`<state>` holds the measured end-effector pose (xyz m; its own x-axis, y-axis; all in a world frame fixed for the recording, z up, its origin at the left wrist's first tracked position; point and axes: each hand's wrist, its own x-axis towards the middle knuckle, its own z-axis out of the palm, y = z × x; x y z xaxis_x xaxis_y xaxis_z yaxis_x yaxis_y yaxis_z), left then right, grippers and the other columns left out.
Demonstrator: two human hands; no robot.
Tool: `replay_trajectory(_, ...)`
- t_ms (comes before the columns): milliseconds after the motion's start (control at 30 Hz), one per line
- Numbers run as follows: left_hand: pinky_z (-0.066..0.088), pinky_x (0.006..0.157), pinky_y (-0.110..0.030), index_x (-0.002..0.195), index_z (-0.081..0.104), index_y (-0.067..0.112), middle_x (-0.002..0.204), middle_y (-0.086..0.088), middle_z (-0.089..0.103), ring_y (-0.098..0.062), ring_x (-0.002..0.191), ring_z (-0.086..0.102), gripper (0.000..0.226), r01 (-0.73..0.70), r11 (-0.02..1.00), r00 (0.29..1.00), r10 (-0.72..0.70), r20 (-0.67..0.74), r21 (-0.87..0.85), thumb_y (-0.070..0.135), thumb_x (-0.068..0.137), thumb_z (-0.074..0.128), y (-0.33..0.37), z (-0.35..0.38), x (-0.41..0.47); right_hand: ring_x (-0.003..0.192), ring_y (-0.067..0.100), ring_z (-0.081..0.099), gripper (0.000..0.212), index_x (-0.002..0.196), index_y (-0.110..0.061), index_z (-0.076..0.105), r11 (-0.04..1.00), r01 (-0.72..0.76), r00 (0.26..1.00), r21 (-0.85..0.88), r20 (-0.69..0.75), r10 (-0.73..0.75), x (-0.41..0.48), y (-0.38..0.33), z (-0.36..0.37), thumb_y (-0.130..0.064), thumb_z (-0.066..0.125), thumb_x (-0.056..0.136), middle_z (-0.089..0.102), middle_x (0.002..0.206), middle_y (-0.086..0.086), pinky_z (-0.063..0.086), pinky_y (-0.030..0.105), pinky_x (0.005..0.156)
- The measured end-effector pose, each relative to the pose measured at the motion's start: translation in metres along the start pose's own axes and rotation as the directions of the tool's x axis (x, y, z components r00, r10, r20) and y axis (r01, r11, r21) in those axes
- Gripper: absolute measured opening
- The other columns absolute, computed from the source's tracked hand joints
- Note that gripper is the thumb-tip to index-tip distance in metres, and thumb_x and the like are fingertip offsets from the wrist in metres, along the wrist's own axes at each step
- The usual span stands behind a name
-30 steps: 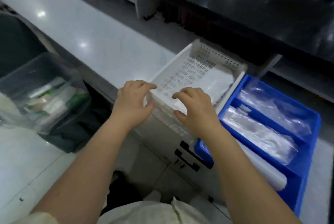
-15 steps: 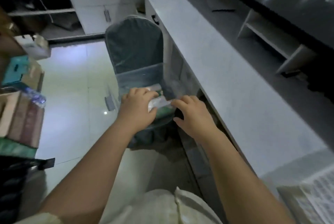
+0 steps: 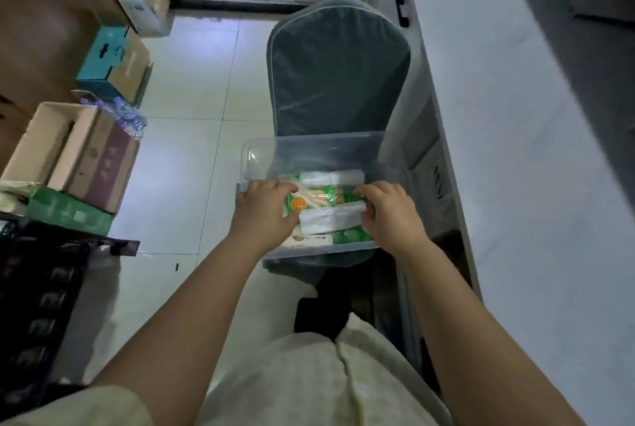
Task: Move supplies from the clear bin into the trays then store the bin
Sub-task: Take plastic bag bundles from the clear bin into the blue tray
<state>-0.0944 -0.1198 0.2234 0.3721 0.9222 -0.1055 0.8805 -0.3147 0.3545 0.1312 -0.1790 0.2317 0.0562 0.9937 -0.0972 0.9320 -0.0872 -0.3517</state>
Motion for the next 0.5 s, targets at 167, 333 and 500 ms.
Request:
replay_trajectory(167, 0.04, 0.091, -0.041, 0.129, 0.057, 0.025, 0.125, -0.007, 0.057, -0.031, 0.116, 0.045, 0.049, 0.125, 0.991, 0.985, -0.118, 0.124, -0.044, 0.03, 0.081, 0.064, -0.003, 0.062, 0.054, 0.117, 0.033, 0.044, 0.047, 0.127, -0.018, 0.054, 0.998, -0.062, 0.979, 0.003, 0.197, 0.06, 0.073, 0.057, 0.048, -0.014, 0.063, 0.082, 0.054, 0.129, 0.008, 0.04, 0.044, 0.092)
replay_trajectory(333, 0.038, 0.094, -0.043, 0.134, 0.052, 0.022, 0.131, -0.01, 0.052, -0.032, 0.121, 0.041, 0.054, 0.224, 0.974, 0.936, -0.209, 0.283, -0.02, 0.028, 0.082, 0.064, -0.022, 0.122, 0.09, 0.119, 0.032, 0.042, 0.046, 0.127, -0.022, 0.052, 0.998, -0.059, 0.91, 0.005, 0.412, 0.052, 0.118, 0.083, 0.109, -0.022, 0.066, 0.083, 0.052, 0.131, 0.007, 0.039, 0.043, 0.095)
replay_trajectory(500, 0.036, 0.095, -0.043, 0.135, 0.05, 0.021, 0.132, -0.009, 0.052, -0.032, 0.121, 0.042, 0.054, 0.18, 0.983, 0.922, -0.18, 0.342, 0.032, 0.025, 0.082, 0.062, -0.049, 0.181, 0.146, 0.128, 0.035, 0.033, 0.059, 0.136, -0.024, 0.043, 0.991, -0.13, 0.841, 0.01, 0.531, 0.105, 0.16, 0.11, 0.176, -0.023, 0.066, 0.082, 0.041, 0.141, 0.01, 0.035, 0.046, 0.099)
